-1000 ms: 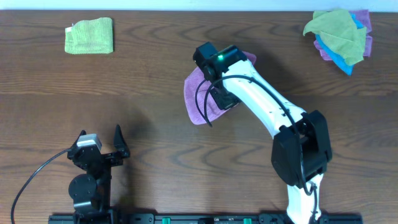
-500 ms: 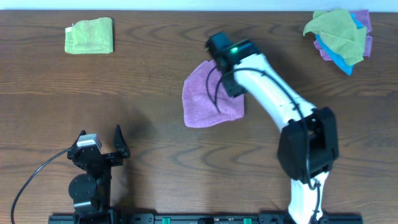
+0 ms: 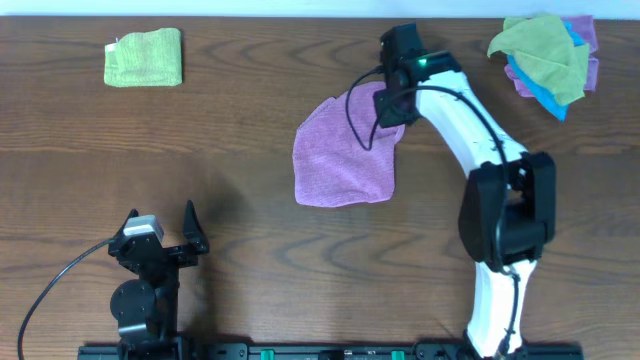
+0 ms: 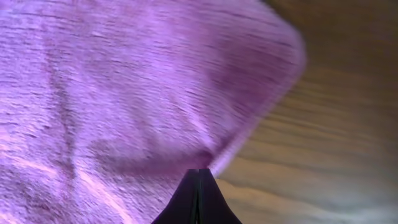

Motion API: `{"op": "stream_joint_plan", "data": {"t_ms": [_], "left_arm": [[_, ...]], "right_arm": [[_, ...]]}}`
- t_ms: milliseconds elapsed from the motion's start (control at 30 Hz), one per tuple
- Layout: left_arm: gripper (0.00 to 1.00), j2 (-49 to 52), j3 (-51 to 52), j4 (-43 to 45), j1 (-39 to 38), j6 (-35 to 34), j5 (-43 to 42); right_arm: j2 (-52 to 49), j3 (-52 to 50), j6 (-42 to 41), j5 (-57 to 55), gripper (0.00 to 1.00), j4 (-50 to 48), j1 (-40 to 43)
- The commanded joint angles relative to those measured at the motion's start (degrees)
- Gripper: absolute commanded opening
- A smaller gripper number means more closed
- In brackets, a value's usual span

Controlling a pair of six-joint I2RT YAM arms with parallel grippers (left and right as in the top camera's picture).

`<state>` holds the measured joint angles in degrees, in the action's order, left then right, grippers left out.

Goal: Fold the cloth

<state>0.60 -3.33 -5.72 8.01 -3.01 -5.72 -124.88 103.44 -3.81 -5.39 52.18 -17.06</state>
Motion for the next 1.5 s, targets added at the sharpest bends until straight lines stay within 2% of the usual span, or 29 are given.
{"op": "stream_joint_plan", "data": {"t_ms": [0,300,333,367,500,933,1467], "left_arm": [[0.95,-0.3,1.8,-0.9,-0.3,-0.2,0.3],[0.95,-0.3,1.8,-0.9,-0.3,-0.2,0.3],[0.95,-0.3,1.8,-0.9,-0.3,-0.2,0.3],[0.95,-0.3,1.8,-0.9,-0.3,-0.2,0.3],[0.95,-0.3,1.8,-0.9,-0.3,-0.2,0.3],[0.95,-0.3,1.8,-0.9,-0.3,-0.2,0.3],[0.95,-0.3,1.8,-0.9,-0.3,-0.2,0.3]], "right_arm": [[-1.8,0.7,1.2,2.8,0.02,-1.0,-1.0],[-3.9,0.7,1.4,0.6,0.03,1.3,-1.0],[-3.9,0.7,1.3,-0.3,0.08,2.5,-1.0],[-3.9,0.7,1.4,-0.8,0.22,3.8,-0.9],[-3.9,0.7,1.3,-0.9,0.29,8.1,-0.4],[-3.9,0.7,1.3,-1.7,0.27,4.5,3.1],[-5.2,0.7,0.5,1.8,0.25,0.5,2.7]]}}
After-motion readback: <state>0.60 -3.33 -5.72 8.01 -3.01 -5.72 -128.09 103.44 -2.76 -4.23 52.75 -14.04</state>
